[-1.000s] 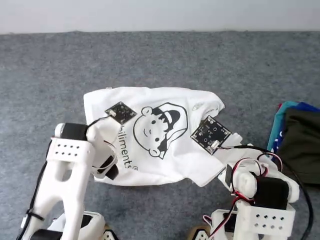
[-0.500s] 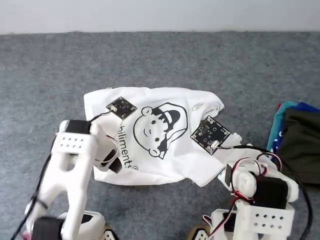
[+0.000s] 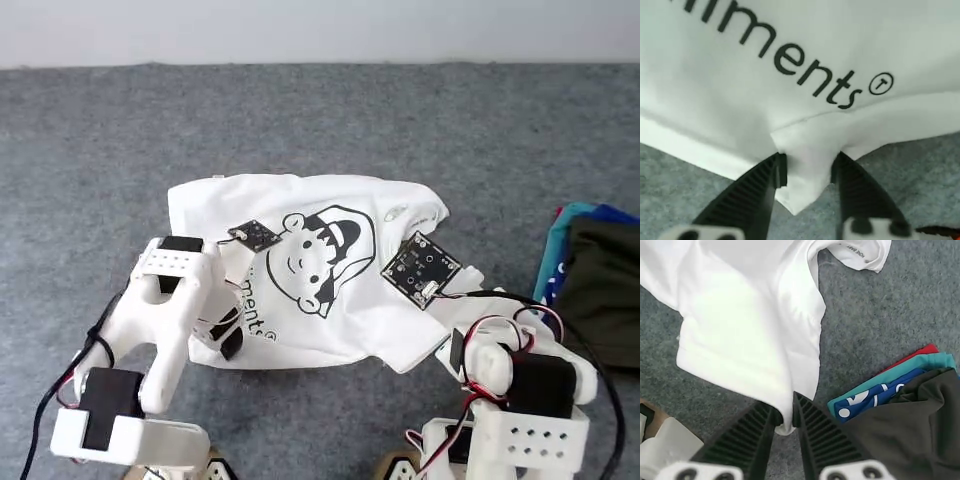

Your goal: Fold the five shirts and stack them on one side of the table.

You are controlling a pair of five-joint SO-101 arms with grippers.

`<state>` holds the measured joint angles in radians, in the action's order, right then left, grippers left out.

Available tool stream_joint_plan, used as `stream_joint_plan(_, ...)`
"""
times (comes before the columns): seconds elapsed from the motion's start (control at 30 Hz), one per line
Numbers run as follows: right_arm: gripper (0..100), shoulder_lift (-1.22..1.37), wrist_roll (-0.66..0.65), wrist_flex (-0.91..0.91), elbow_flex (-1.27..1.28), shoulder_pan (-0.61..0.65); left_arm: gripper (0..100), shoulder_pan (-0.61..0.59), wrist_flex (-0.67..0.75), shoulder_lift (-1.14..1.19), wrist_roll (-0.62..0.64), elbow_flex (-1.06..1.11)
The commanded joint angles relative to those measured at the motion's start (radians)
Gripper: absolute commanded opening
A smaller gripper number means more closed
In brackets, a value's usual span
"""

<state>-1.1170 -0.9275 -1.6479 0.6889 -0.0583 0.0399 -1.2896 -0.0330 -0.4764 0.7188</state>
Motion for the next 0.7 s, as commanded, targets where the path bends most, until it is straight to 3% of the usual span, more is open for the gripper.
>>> stream_joint_plan(0.0,1.0,-0.002,-0.005,0.008,-0.005,-0.013,7,0.002,-0.002,-0.066,-0.011,-0.039)
stream_joint_plan(0.17,1.0,-0.005,-0.005,0.013,-0.005,-0.013,1,0.002,-0.044,-0.144,-0.011,-0.047)
stream_joint_plan(0.3,1.0,-0.012,-0.005,0.008,-0.049,-0.013,1,-0.009,-0.161,-0.261,-0.008,-0.117)
stream_joint_plan(0.5,1.0,-0.002,-0.006,0.018,-0.232,-0.012,1,-0.009,-0.284,-0.519,-0.005,-0.297)
stream_joint_plan(0.67,1.0,-0.002,-0.003,0.122,-0.443,-0.013,1,-0.009,-0.293,-0.698,-0.005,-0.427)
